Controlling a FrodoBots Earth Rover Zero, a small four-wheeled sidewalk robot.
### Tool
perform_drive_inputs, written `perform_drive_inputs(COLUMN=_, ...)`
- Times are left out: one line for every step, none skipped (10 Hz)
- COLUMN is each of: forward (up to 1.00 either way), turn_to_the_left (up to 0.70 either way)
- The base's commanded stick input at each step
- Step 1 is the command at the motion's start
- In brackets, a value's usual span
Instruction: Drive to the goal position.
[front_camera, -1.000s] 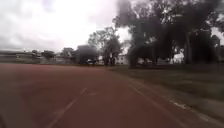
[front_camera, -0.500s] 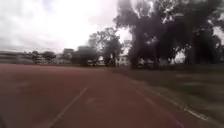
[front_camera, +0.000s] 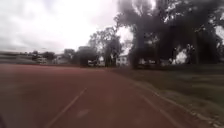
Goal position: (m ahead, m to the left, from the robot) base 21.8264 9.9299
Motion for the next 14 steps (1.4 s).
perform_drive_inputs(forward=0.85, turn_to_the_left=0.0)
perform_drive_inputs(forward=0.85, turn_to_the_left=0.0)
perform_drive_inputs(forward=0.85, turn_to_the_left=0.0)
perform_drive_inputs(forward=0.85, turn_to_the_left=0.0)
perform_drive_inputs(forward=0.85, turn_to_the_left=0.0)
perform_drive_inputs(forward=0.85, turn_to_the_left=0.0)
perform_drive_inputs(forward=0.85, turn_to_the_left=0.0)
perform_drive_inputs(forward=0.85, turn_to_the_left=0.0)
perform_drive_inputs(forward=0.85, turn_to_the_left=0.0)
perform_drive_inputs(forward=0.85, turn_to_the_left=0.0)
perform_drive_inputs(forward=0.85, turn_to_the_left=0.0)
perform_drive_inputs(forward=0.85, turn_to_the_left=0.0)
perform_drive_inputs(forward=0.85, turn_to_the_left=0.0)
perform_drive_inputs(forward=0.85, turn_to_the_left=0.0)
